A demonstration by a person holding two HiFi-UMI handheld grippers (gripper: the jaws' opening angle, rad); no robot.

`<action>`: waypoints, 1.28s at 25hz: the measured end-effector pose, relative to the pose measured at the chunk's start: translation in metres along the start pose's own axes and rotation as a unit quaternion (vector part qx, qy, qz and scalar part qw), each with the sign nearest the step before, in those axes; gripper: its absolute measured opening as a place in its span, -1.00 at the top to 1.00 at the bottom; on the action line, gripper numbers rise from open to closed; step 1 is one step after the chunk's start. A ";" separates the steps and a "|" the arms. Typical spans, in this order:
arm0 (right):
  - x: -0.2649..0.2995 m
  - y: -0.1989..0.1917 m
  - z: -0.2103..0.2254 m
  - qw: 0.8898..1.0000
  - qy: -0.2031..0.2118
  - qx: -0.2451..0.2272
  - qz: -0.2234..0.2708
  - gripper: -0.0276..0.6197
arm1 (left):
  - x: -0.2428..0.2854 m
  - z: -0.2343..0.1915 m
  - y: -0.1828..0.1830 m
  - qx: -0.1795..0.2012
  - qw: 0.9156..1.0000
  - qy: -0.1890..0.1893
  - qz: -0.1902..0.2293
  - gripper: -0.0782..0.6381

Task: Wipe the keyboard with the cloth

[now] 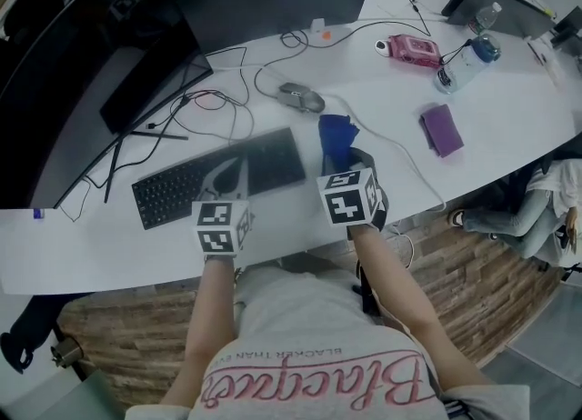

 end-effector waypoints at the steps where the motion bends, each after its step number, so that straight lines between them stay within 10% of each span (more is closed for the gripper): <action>1: -0.005 0.000 0.003 1.000 -0.014 0.004 0.008 0.64 | -0.003 0.000 0.001 0.002 1.000 -0.002 0.008 0.77; 20: -0.120 0.041 -0.130 0.964 0.051 -0.011 0.262 0.64 | -0.157 -0.009 0.016 0.084 0.974 0.004 0.210 0.77; 32: -0.217 0.039 -0.241 0.932 0.097 -0.019 0.348 0.64 | -0.267 -0.004 -0.005 0.121 0.961 -0.009 0.248 0.77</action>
Point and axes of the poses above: the fingertips, and each gripper's own axes: x forward along the fingers, z to its right, y out of its top, the point moved 1 cm from there along -x, backward along the fingers, and after that the axes turned 6 degrees about -z, right-handed, at the moved point
